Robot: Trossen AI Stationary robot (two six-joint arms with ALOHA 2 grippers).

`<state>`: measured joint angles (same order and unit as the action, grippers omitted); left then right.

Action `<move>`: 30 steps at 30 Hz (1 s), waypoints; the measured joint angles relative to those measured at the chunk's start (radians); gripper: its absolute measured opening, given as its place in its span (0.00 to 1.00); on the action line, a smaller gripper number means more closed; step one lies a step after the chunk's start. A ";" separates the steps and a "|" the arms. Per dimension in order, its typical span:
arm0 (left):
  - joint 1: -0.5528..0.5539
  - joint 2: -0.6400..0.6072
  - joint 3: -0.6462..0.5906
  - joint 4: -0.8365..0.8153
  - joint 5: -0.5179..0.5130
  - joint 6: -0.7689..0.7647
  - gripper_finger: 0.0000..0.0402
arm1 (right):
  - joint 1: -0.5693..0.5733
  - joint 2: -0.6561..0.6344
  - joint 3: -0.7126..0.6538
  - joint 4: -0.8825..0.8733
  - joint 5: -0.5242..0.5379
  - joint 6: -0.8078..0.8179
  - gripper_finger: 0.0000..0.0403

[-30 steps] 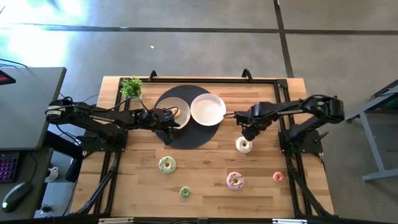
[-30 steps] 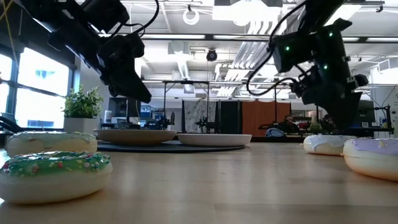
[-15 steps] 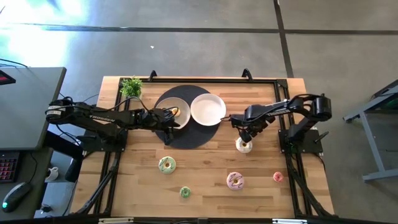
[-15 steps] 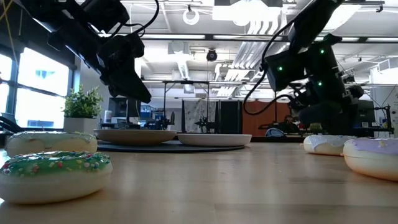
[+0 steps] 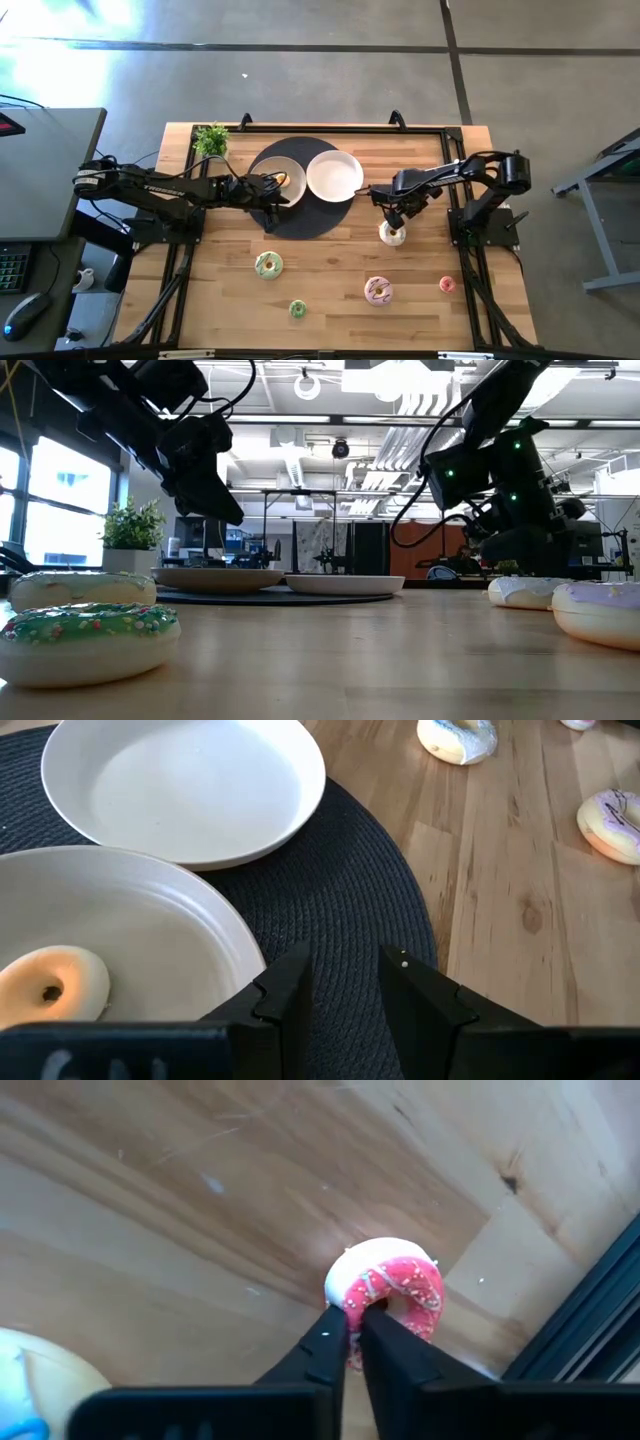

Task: Pick & Place donuts
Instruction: Put the top small pink donut on the gray plate

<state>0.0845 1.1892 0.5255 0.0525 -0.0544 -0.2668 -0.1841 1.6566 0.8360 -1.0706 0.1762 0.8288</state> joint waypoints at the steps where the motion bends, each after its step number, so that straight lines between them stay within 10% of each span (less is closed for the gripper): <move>1: 0.000 0.000 0.000 0.000 0.000 0.000 0.29 | 0.000 0.000 0.000 0.000 0.001 -0.004 0.03; 18: 0.000 0.000 0.000 0.000 0.000 0.000 0.29 | 0.001 -0.211 0.000 0.078 -0.027 -0.050 0.03; 30: 0.000 0.000 0.000 0.001 0.001 0.000 0.29 | 0.002 -0.317 0.001 0.952 -0.034 -0.434 0.03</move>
<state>0.0845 1.1889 0.5255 0.0536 -0.0532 -0.2672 -0.1825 1.3394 0.8371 -0.1183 0.1418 0.3950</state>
